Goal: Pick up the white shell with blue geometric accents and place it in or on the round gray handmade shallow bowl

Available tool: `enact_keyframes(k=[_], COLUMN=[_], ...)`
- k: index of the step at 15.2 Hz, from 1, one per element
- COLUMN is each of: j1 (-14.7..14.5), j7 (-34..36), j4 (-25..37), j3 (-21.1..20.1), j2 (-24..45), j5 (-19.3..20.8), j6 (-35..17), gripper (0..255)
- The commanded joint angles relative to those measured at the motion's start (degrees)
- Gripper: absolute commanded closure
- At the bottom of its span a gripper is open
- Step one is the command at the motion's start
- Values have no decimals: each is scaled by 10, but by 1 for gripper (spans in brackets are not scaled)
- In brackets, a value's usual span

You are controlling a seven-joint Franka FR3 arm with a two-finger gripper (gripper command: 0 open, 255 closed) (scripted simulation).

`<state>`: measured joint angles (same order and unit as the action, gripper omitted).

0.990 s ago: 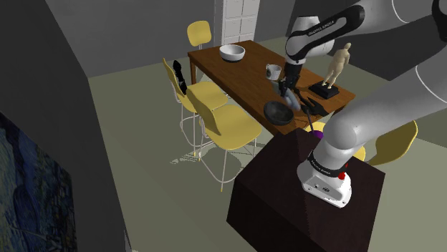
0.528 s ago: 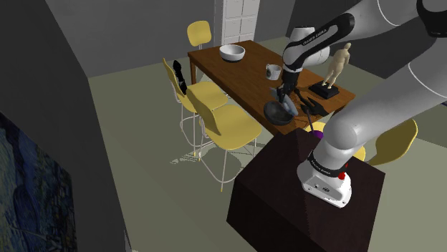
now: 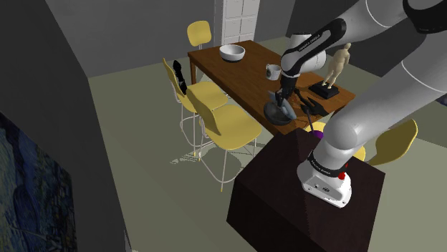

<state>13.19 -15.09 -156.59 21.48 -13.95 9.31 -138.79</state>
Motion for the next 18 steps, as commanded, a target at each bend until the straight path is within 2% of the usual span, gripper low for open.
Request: enact_keyframes(k=[1,4,5,10,14,18], j1=[0,0,0,0,5,5], j7=[0,0,0,0,10,9], j4=[0,0,0,0,33,33], j3=[0,0,0,0,-13,-13], j2=[1,1,1,0,-63,-62], j5=[0,0,0,0,8,8], j6=[-1,-1,-1,-1,94,94], gripper=[255,255,0,0,0,0])
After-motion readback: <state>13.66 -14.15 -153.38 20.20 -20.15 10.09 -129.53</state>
